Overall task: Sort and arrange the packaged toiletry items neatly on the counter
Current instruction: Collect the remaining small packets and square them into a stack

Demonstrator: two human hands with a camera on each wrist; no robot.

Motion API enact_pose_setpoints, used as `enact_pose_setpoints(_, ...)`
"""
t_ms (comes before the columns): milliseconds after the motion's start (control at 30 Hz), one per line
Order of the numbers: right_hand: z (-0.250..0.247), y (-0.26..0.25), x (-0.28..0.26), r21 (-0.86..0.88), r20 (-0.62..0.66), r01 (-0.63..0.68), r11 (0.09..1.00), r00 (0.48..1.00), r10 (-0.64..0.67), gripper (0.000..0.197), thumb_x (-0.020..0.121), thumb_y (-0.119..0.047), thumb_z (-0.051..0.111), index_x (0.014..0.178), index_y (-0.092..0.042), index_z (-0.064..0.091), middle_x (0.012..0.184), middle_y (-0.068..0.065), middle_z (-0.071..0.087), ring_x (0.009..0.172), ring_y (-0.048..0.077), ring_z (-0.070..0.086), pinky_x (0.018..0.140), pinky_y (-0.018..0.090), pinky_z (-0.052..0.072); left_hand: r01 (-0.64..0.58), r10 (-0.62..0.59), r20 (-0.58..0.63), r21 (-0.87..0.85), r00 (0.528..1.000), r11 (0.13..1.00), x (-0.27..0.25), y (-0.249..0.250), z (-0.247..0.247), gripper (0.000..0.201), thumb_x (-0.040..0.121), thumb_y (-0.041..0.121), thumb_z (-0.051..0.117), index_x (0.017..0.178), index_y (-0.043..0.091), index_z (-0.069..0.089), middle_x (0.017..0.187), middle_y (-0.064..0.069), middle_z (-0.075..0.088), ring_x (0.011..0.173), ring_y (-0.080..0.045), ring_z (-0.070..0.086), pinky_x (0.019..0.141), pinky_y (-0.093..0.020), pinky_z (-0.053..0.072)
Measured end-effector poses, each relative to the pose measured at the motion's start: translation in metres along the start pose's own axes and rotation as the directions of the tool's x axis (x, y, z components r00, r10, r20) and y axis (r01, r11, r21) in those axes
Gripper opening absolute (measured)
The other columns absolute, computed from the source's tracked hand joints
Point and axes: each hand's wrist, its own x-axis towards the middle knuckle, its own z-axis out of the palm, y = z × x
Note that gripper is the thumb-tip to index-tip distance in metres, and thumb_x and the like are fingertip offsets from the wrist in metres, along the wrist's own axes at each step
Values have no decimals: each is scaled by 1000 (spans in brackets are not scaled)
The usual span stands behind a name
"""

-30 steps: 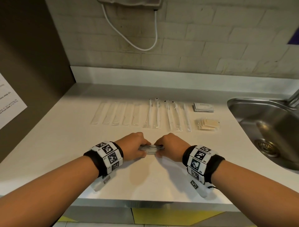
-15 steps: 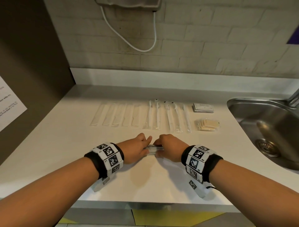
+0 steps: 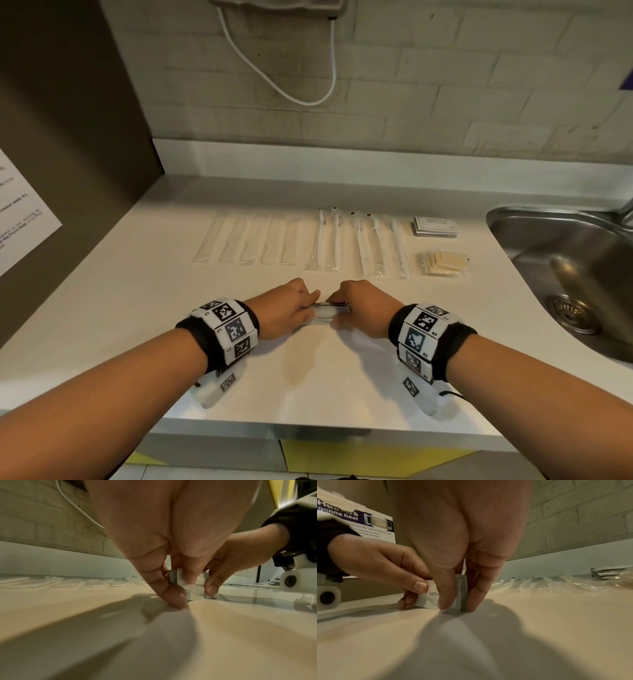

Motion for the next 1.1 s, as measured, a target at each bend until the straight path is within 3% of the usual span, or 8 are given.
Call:
enact_pose_setpoints(200, -1, -2, 3, -35, 25, -6, 999, 1000, 7, 22, 85, -18, 64, 105, -9, 69, 94, 12, 62, 83, 25, 58, 70, 34, 45, 5, -5, -3, 38, 1000, 999, 2, -1, 1, 43, 103, 21, 45, 141, 1, 47, 112, 1, 38, 98, -15, 50, 93, -16, 34)
enact_pose_setpoints(467, -6, 2, 5, 46, 47, -30, 999, 999, 28, 20, 80, -20, 68, 98, -14, 70, 88, 5, 70, 78, 21, 59, 66, 28, 45, -5, 5, 8, 23, 1000, 1000, -1, 1, -7, 32, 100, 21, 48, 129, 16, 61, 106, -4, 46, 93, -19, 52, 83, -25, 39)
enact_pose_setpoints(600, -23, 3, 4, 118, 58, -29, 993, 998, 22, 21, 83, -19, 68, 104, -13, 70, 87, 3, 67, 76, 16, 56, 64, 24, 43, -21, 14, -85, -80, 996, 997, -2, 3, -19, 41, 98, 26, 56, 138, 20, 53, 110, 3, 52, 88, -10, 53, 77, -18, 39)
enact_pose_setpoints(700, -39, 10, 4, 247, 67, -59, 967, 997, 43, 21, 82, -19, 72, 102, -14, 71, 90, 12, 72, 74, 18, 62, 77, 36, 55, -65, 34, -152, -210, 988, 976, -3, 9, -32, 41, 95, 25, 60, 135, 27, 51, 104, 7, 57, 76, -8, 55, 70, -19, 45)
enact_pose_setpoints(767, -49, 15, 3, 348, 76, -82, 934, 995, 59, 15, 80, -16, 74, 96, -14, 71, 88, 13, 71, 75, 19, 64, 83, 38, 56, -107, 78, -190, -151, 979, 983, 1, 14, -37, 43, 96, 23, 58, 138, 27, 49, 99, 11, 53, 84, -11, 51, 75, -24, 42)
enact_pose_setpoints(900, -62, 19, -4, 529, 121, -144, 836, 988, 93, 13, 82, -8, 73, 94, -8, 68, 87, 11, 68, 75, 18, 66, 79, 26, 59, -145, 129, -196, -69, 972, 987, 12, 26, -37, 50, 99, 21, 50, 148, 20, 40, 111, 5, 41, 87, -2, 46, 79, -15, 35)
enact_pose_setpoints(1000, -68, 25, -9, 577, 163, -187, 795, 980, 112, 23, 82, -6, 73, 103, 2, 68, 89, 14, 68, 75, 17, 66, 75, 21, 59, -193, 173, -192, -93, 966, 977, 18, 36, -34, 71, 88, 21, 67, 151, 24, 34, 122, 8, 36, 89, 3, 48, 72, -4, 38)
enact_pose_setpoints(1100, -72, 33, -15, 609, 193, -214, 764, 974, 119, 29, 82, -7, 73, 107, 5, 67, 88, 13, 70, 76, 16, 68, 74, 19, 58, -264, 248, -208, -51, 946, 963, 23, 43, -30, 88, 76, 27, 81, 149, 36, 33, 124, 12, 38, 101, 1, 49, 79, -5, 38)
